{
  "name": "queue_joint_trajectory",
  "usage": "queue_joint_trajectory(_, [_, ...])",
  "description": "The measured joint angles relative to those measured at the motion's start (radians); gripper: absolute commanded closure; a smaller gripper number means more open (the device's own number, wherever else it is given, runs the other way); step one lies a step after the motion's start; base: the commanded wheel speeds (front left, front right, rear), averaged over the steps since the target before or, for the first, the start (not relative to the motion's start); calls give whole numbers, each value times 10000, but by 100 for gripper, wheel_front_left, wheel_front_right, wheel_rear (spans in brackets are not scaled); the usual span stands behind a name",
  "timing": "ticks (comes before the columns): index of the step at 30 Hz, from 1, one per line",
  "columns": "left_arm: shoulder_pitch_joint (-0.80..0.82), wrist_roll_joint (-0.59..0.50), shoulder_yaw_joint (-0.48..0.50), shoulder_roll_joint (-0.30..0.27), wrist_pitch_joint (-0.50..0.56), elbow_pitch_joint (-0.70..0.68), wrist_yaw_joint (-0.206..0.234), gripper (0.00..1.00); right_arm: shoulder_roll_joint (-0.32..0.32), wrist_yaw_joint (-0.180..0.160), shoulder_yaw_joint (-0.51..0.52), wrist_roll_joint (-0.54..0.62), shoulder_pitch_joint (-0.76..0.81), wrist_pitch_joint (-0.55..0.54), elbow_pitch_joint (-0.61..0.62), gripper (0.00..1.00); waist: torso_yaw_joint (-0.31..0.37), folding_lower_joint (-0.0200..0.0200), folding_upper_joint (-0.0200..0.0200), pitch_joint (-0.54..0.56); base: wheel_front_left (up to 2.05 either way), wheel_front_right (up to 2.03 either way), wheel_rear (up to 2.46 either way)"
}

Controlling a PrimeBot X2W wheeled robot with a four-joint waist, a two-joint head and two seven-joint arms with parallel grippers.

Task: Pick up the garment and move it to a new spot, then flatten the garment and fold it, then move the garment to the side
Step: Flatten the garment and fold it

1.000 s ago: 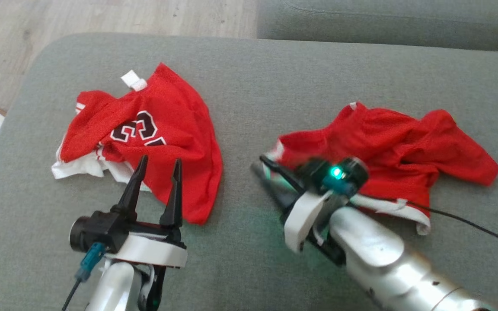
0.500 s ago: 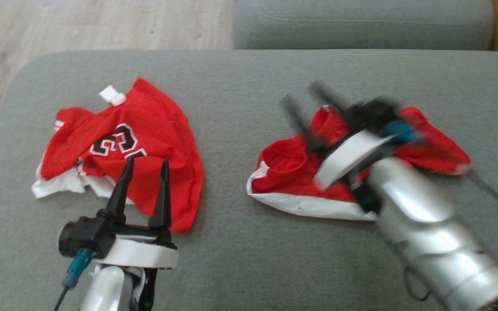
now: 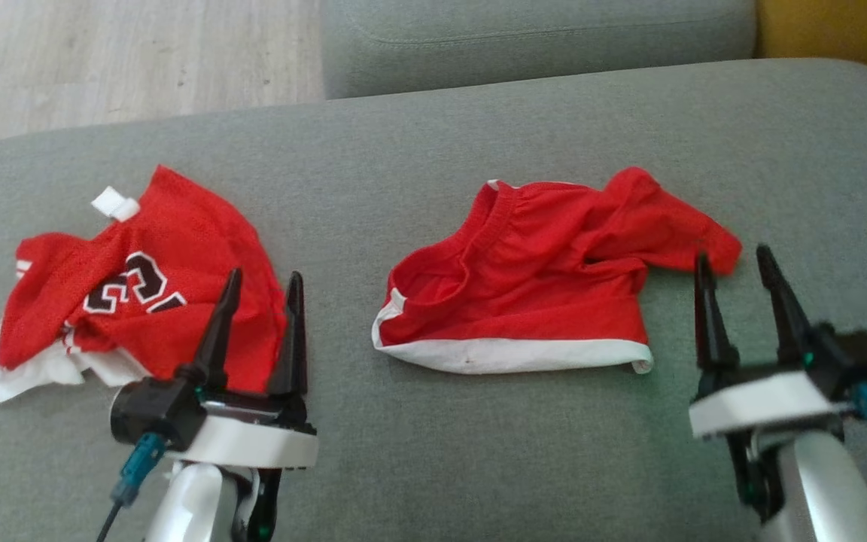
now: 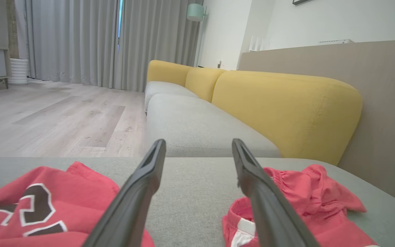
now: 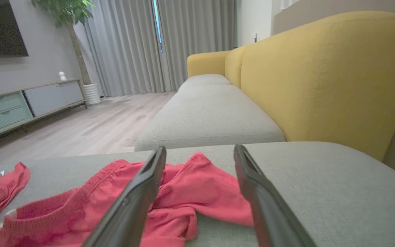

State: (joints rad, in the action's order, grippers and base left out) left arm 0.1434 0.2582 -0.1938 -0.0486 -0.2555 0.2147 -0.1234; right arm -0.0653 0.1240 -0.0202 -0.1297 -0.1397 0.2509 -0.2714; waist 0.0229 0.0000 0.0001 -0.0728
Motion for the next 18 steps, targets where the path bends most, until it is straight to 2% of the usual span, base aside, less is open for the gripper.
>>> queue_joint_trajectory(5, [-15, 2, -10, 4, 0, 56, -2, 0, 142, 0, -102, 134, 964, 0, 240, 0, 226, 0, 0, -13, 0, 0, 0])
queue_joint_trajectory(13, [-17, 2, -17, 4, 0, 69, -2, 0, 180, 0, -316, 92, 1078, 0, 286, 0, 300, 0, 0, -95, 0, 0, 0])
queue_joint_trajectory(18, [-17, 4, -63, 4, 0, 94, -8, 0, 182, 0, -401, 539, 1081, 0, -591, 0, 236, 1, 0, -126, 0, 0, 0])
